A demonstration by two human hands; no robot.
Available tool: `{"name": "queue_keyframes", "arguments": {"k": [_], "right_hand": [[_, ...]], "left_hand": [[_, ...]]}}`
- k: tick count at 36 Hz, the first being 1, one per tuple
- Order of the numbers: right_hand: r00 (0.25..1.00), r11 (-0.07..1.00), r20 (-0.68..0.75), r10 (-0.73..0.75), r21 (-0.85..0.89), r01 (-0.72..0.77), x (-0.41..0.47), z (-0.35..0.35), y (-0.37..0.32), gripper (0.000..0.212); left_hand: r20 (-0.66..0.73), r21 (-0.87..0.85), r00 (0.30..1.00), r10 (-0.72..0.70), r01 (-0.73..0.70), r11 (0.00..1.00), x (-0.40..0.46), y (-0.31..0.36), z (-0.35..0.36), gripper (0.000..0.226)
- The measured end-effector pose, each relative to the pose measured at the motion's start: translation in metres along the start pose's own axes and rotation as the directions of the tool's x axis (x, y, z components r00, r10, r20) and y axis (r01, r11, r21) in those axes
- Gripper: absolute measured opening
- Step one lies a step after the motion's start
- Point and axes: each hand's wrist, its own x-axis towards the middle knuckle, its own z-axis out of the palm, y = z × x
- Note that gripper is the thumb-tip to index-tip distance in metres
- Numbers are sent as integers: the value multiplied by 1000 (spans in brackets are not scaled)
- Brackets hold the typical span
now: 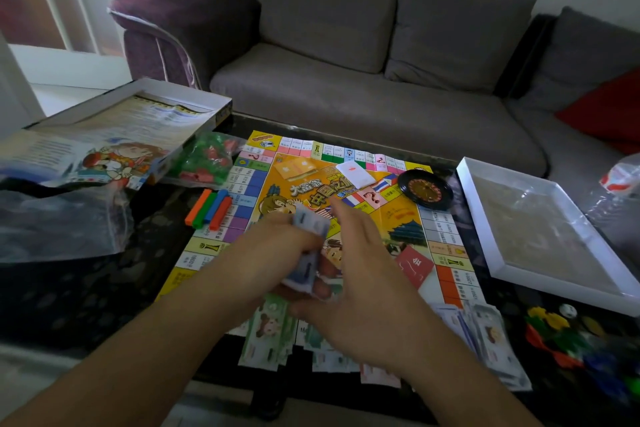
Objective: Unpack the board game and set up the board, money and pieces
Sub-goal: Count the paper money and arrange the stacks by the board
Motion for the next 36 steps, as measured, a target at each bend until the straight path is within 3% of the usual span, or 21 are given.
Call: {"name": "queue_keyframes", "arguments": {"k": [4, 7, 10, 14, 19, 22, 25, 32, 36], "right_hand": [[999, 997, 46, 29, -74, -25, -7, 8, 2, 104], [992, 980, 118, -37, -189, 59, -14, 31, 1, 97], [973, 943, 225, -53, -310, 124, -15, 59, 0, 116], [962, 872, 263, -74, -451, 191, -12, 83, -1, 122], [937, 820, 342, -67, -516, 247, -16, 100, -11, 97], [950, 802, 305, -70, -549, 235, -30, 111, -9, 87], [938, 731, 258, -231, -590, 343, -41, 131, -2, 51], [925, 765, 51, -377, -546, 342, -38, 106, -7, 29], [960, 839, -86, -265, -511, 186, -27, 58, -11, 60]], "left_hand": [[-166, -71, 986, -8, -4, 997, 14, 3, -25, 10], [-164, -176, 985, -43, 14, 984, 18, 3, -42, 20], [-157, -198, 986, -54, 22, 980, 18, 3, -48, 21], [-135, -205, 990, -45, 16, 979, 21, 2, -50, 17], [-125, -233, 991, -53, 23, 972, 23, 2, -52, 8], [-164, -265, 985, -44, -1, 964, 21, 2, -52, 13], [-194, -291, 980, -44, -14, 957, 17, 3, -49, 17], [-167, -453, 986, 13, -88, 887, 5, 6, -51, 19], [-143, -536, 990, -4, -74, 841, -3, 10, -50, 24]]}}
